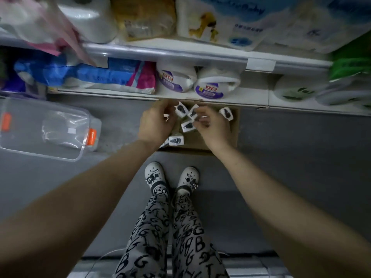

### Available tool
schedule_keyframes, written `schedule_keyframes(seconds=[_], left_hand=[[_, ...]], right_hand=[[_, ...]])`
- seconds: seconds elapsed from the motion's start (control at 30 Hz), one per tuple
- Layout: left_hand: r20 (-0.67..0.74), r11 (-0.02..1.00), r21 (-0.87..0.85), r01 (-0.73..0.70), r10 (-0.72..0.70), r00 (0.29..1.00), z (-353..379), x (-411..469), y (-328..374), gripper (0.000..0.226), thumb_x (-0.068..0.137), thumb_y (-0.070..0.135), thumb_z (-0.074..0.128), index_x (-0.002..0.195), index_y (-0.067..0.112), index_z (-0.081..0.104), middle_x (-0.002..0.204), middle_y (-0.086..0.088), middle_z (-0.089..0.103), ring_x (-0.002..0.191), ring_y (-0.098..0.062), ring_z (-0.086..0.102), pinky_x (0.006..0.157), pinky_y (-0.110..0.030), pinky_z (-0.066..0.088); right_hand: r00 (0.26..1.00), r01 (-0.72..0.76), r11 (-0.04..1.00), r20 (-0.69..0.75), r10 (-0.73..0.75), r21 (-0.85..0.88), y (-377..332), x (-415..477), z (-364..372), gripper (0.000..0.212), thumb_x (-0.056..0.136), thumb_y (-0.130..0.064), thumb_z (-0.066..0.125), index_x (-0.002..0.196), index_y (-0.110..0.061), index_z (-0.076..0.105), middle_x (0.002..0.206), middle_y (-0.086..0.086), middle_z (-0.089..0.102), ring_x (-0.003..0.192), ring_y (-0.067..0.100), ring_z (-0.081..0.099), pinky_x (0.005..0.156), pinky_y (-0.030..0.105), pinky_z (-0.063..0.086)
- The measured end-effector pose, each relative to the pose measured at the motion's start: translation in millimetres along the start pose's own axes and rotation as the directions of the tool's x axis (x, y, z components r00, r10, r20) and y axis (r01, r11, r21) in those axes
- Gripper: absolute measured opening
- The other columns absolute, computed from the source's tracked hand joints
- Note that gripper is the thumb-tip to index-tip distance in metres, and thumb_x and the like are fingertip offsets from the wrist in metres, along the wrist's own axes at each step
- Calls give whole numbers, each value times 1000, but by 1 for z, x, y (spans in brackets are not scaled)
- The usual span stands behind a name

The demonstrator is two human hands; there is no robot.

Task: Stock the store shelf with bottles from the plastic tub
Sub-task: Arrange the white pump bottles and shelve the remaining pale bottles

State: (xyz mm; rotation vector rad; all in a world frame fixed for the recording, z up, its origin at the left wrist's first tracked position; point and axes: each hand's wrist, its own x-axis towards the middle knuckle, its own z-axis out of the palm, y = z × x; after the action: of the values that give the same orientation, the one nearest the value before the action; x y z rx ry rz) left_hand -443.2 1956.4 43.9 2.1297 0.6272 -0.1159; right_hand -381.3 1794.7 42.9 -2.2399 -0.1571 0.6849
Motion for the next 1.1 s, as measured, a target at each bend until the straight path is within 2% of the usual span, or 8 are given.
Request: schedule_keyframes(seconds=[0.13,0.23,0.3,0.43,0.63,0.73,0.87,1.1], left_hand=[[49,999,16,45,-46,998,23,10,-38,31,86,9,68,116,17,67,102,0,70,92,-15,66,86,-28,53],[76,999,-11,51,-50,996,42,15,-69,30,86,8,67,115,15,67,100,-2,70,91,-22,67,84,-40,57],[71,999,7,42,-42,997,55,19,-90,29,86,10,68,114,16,67,101,-4,70,90,-23,67,81,-42,57],[121,997,43,71,-76,990,83,21,-128,36,83,7,72,118,16,67,108,-5,68,94,-22,66,85,-37,54],[197,988,119,99,-121,973,123,28,-174,44,83,7,72,125,18,63,122,-3,64,109,-21,60,84,-16,37],[198,983,164,82,-114,973,147,34,-196,44,84,10,72,126,20,63,124,-5,63,108,-25,61,88,-29,46],[225,985,168,28,-66,972,175,41,-225,47,79,7,75,123,20,65,120,-6,64,109,-26,58,84,-24,39],[246,975,216,-60,5,969,213,52,-263,59,74,12,79,130,20,61,125,-9,62,114,-34,56,97,-42,45]], right_hand=[[998,-28,999,59,29,-17,35,15,36,34,89,-7,70,120,-19,65,112,-6,67,99,10,64,92,32,55],[996,-45,998,77,47,-38,60,27,58,36,88,-9,72,122,-20,65,118,-3,67,100,11,65,93,34,55],[993,-64,997,99,69,-50,78,36,71,34,89,-10,71,121,-20,65,118,-2,67,99,8,64,91,30,55],[984,-82,992,151,96,-96,112,48,95,37,89,-6,70,124,-16,64,118,1,66,97,6,59,79,10,47],[974,-114,978,175,145,-175,169,66,132,41,87,-5,73,125,-18,64,118,2,65,102,13,62,88,28,53],[973,-100,972,183,140,-213,197,77,151,41,87,-7,73,125,-19,64,118,2,65,101,14,62,88,32,54],[970,-59,965,214,116,-254,221,87,169,43,86,-11,73,127,-19,61,120,3,64,104,16,62,89,34,52],[956,39,949,288,56,-314,253,105,200,62,80,-9,78,136,-18,54,136,5,55,123,24,56,99,40,49]])
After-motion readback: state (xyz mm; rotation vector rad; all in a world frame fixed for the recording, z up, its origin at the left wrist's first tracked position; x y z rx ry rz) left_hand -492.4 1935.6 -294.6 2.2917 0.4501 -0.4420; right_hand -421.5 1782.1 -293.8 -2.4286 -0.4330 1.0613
